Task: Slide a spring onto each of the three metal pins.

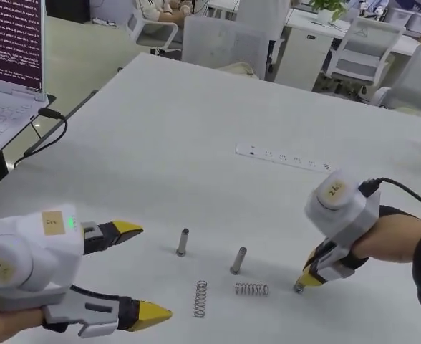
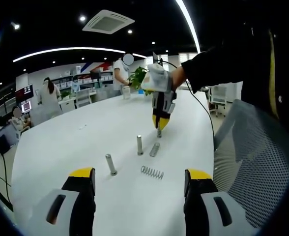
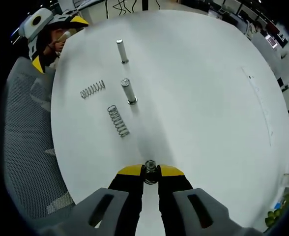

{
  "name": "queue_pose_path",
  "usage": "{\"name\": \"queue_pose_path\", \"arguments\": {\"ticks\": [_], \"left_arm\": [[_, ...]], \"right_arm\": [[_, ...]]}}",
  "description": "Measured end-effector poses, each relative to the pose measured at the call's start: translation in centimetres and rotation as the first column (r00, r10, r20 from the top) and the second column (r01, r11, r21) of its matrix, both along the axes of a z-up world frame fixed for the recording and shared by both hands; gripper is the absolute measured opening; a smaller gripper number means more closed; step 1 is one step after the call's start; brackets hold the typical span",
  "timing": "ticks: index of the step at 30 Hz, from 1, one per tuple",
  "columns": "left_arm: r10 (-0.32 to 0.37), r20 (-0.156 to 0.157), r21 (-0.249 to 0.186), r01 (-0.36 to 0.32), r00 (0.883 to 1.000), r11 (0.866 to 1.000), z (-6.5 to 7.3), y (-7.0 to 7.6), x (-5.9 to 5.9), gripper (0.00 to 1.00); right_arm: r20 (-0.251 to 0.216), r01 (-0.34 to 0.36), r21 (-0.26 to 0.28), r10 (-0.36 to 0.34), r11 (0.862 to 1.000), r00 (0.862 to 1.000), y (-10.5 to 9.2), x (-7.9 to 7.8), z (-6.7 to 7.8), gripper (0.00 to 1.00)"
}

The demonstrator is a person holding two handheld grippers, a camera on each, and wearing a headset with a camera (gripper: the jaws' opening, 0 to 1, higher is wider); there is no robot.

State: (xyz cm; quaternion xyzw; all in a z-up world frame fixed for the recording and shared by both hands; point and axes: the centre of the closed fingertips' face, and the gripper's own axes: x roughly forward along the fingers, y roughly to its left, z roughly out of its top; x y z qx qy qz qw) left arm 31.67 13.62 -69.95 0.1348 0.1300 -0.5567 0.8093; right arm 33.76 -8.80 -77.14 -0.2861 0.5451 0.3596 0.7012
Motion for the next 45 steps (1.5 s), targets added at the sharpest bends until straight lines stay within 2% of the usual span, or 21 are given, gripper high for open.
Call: {"name": "queue_pose_path", "arguments": {"ticks": [16,27,33,36,40,42,45], "left_arm": [[0.002,-0.001,0.005,-0.002,1.0,1.0,0.0,0.1,-0.1,0.69],[-0.003,-0.002,0.005,0.003,1.0,1.0,0.1,0.1,-0.3,0.69],[-0.007,-0.002,0.007,0.007,1.0,1.0,0.1,0.0,-0.4,0.68],[-0.008,-0.002,0.007,0.008,1.0,1.0,0.1,0.0,-0.4,0.68],[-0.01,-0.002,0.008,0.01,1.0,1.0,0.1,-0.1,-0.4,0.68],[-0.01,-0.001,0.006,0.01,1.0,1.0,0.2,-0.1,-0.4,0.68],[-0.009,0.0,0.004,0.009,1.0,1.0,0.2,-0.1,-0.4,0.68]], "right_arm": [[0.004,-0.002,0.001,0.002,1.0,1.0,0.0,0.0,-0.6,0.09],[0.02,-0.02,0.026,0.02,0.999,1.0,0.4,-0.3,-0.1,0.15],[0.052,-0.067,0.024,0.066,0.997,0.996,1.0,-0.3,0.8,0.17],[0.082,-0.102,0.023,0.1,0.995,0.992,1.6,-0.1,1.6,0.18],[0.112,-0.158,0.047,0.152,0.986,0.982,3.0,0.1,2.5,0.19],[0.113,-0.182,0.075,0.173,0.98,0.978,4.0,-0.1,2.7,0.19],[0.116,-0.225,0.09,0.214,0.97,0.97,5.1,-0.5,2.6,0.19]]}}
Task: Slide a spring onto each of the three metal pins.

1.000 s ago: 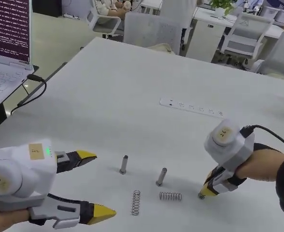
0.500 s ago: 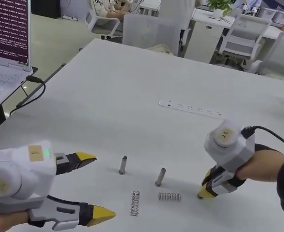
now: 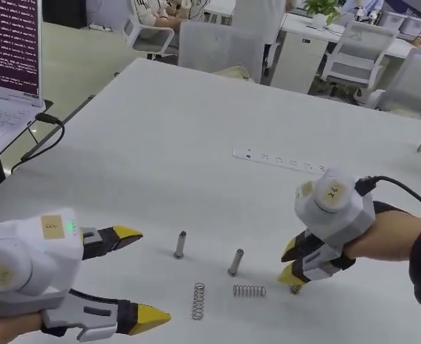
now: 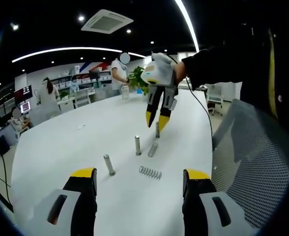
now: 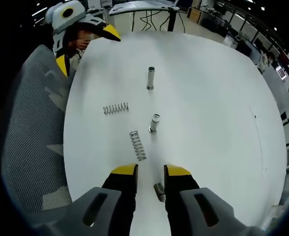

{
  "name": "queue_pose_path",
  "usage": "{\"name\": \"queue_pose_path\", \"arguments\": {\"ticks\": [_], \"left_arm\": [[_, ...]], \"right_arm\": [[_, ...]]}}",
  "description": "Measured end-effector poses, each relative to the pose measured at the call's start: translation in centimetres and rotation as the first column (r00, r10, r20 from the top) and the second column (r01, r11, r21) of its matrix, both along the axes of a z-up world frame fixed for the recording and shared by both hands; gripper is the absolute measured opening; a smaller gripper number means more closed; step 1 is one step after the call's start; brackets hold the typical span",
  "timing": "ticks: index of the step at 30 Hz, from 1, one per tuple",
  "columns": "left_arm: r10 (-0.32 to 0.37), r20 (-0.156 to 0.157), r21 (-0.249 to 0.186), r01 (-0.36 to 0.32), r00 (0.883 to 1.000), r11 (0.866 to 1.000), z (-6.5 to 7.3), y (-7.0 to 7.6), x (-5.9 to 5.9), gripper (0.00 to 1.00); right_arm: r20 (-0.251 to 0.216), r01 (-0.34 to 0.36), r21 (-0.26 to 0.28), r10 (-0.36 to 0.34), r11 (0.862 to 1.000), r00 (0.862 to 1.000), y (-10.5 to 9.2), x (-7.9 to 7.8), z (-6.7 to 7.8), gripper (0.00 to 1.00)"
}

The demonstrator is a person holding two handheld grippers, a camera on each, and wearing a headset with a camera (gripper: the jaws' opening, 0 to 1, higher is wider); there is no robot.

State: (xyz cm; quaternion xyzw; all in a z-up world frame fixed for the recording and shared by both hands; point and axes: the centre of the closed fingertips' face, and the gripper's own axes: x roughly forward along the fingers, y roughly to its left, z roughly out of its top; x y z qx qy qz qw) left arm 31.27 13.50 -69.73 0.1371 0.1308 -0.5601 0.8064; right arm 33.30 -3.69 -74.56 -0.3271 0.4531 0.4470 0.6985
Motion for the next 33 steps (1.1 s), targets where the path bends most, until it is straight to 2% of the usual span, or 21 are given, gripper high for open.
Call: {"name": "queue_pose_path", "arguments": {"ticks": [6,15,21,33], "left_arm": [[0.003,-0.002,0.001,-0.003,1.0,1.0,-0.1,0.2,-0.1,0.67],[0.008,-0.004,0.002,-0.008,1.0,1.0,-0.1,0.3,-0.2,0.67],[0.009,-0.007,0.003,-0.009,1.0,1.0,-0.2,0.4,-0.2,0.66],[0.014,-0.01,0.006,-0.014,1.0,1.0,-0.2,0.7,-0.3,0.65]], "right_arm": [[-0.007,-0.067,0.018,0.067,0.998,0.998,1.7,-0.6,-0.4,0.16],[-0.011,-0.137,-0.029,0.137,0.99,0.991,2.8,-0.8,-2.3,0.14],[-0.021,-0.147,-0.041,0.147,0.988,0.989,3.2,-0.6,-3.6,0.14],[-0.028,-0.168,-0.072,0.167,0.983,0.986,3.1,-0.3,-4.9,0.13]]}}
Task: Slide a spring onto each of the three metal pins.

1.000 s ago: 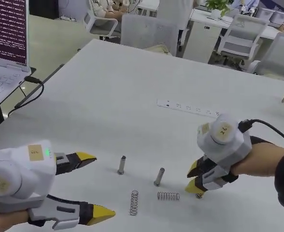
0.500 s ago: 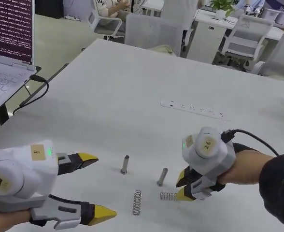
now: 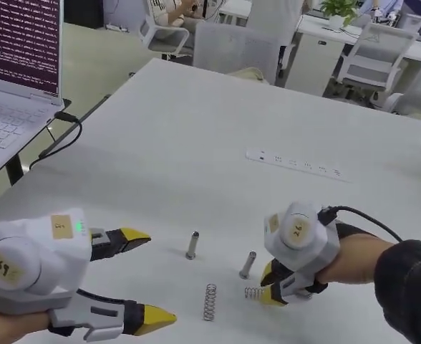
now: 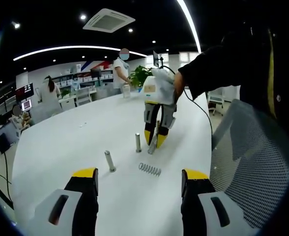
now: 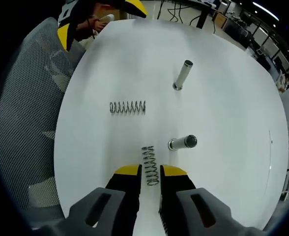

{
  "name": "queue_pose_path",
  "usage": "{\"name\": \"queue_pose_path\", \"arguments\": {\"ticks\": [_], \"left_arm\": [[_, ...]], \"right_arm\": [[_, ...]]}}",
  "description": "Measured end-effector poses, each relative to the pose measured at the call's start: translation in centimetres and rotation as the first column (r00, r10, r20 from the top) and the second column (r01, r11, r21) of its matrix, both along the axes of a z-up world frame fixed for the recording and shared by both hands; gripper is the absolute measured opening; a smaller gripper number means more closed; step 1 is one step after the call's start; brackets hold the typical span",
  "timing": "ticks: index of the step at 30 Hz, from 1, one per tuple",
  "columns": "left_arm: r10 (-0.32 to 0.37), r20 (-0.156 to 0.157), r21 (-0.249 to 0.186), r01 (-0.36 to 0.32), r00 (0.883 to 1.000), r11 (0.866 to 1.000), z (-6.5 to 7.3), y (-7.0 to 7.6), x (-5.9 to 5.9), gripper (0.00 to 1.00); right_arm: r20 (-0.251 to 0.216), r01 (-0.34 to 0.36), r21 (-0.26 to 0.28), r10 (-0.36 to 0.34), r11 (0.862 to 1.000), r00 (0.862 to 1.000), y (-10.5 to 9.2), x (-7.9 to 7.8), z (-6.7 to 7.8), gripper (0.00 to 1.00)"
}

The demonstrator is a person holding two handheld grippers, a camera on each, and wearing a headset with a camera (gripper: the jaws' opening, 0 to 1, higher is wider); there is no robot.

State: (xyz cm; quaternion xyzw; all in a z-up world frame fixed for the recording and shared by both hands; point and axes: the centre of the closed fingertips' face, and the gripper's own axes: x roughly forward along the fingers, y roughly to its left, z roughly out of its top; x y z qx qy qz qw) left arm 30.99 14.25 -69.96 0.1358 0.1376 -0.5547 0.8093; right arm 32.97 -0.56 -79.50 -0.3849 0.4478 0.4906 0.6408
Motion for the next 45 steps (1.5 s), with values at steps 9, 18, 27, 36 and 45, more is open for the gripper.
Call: {"name": "queue_pose_path", "arguments": {"ticks": [9,18,27,36,45], "left_arm": [[-0.001,-0.005,-0.002,0.001,1.0,1.0,0.0,0.0,-0.2,0.64],[-0.004,-0.005,-0.003,0.004,1.0,1.0,0.0,0.0,-0.4,0.63],[-0.038,-0.002,-0.006,0.038,0.999,0.999,0.5,-0.8,-1.0,0.6],[-0.103,0.001,-0.006,0.103,0.995,0.995,1.1,-2.2,-1.8,0.5],[-0.173,0.007,-0.01,0.173,0.985,0.985,1.6,-3.9,-2.8,0.36]], "right_arm": [[0.003,-0.012,-0.013,0.012,1.0,1.0,0.0,-0.2,-0.5,0.11],[0.014,-0.026,-0.014,0.027,1.0,1.0,0.0,-0.3,-0.5,0.08],[-0.036,-0.042,-0.011,0.042,0.999,0.998,1.1,-2.4,1.4,0.08],[-0.04,-0.079,0.026,0.08,0.997,0.996,4.0,-3.7,5.3,0.08],[-0.035,-0.107,0.077,0.11,0.991,0.993,7.1,-4.4,8.4,0.08]]}}
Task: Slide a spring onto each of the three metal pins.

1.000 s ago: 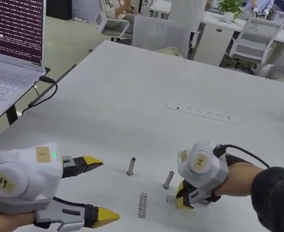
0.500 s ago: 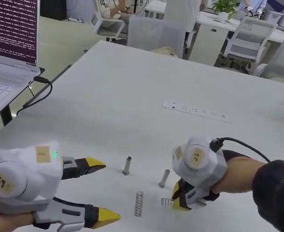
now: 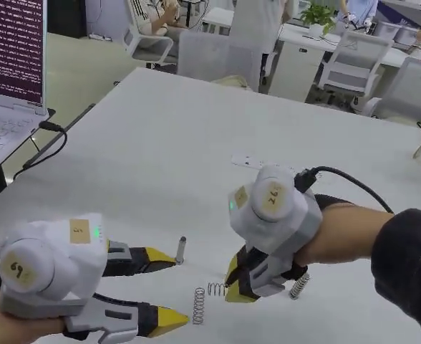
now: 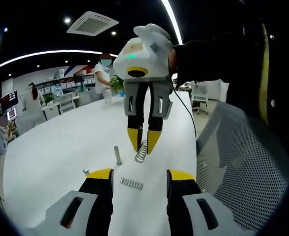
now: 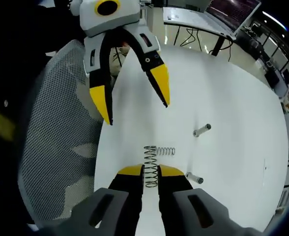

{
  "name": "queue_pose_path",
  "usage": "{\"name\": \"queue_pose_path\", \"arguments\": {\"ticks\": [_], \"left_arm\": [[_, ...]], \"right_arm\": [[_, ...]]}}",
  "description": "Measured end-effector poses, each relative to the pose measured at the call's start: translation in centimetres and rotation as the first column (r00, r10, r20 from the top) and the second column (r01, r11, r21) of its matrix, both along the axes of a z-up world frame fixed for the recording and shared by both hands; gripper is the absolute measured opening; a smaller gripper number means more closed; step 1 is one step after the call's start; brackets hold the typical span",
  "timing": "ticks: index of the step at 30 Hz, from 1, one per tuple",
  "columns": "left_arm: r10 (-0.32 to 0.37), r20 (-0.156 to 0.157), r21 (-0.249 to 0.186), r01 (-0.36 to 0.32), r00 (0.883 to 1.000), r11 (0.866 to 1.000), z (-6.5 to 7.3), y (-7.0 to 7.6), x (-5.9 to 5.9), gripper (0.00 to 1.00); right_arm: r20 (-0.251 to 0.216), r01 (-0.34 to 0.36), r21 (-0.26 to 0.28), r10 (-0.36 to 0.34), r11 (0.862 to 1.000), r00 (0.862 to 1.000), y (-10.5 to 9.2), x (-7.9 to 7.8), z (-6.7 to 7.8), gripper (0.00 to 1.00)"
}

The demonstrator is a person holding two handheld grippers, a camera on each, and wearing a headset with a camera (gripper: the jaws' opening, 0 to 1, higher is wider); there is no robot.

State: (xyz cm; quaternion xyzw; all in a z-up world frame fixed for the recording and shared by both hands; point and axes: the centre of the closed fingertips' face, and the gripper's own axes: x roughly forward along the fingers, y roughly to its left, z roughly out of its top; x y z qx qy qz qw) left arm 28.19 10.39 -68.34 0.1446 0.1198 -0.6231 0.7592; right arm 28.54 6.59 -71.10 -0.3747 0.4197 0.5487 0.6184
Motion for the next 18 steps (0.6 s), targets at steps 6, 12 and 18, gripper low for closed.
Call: {"name": "queue_pose_path", "arguments": {"ticks": [6,12,18], "left_arm": [[-0.035,0.008,0.005,0.035,0.999,0.999,0.1,-0.7,-0.5,0.28],[-0.054,0.02,0.009,0.053,0.998,0.999,0.4,-1.1,-0.8,0.21],[-0.067,0.032,0.011,0.067,0.997,0.998,0.5,-1.6,-1.0,0.15]], "right_arm": [[0.006,-0.034,0.005,0.034,0.999,0.999,1.2,-0.4,0.9,0.08],[0.0,-0.057,0.004,0.057,0.998,0.998,1.7,-0.9,1.2,0.08],[0.001,-0.066,0.006,0.066,0.998,0.998,1.9,-1.1,1.3,0.08]]}}
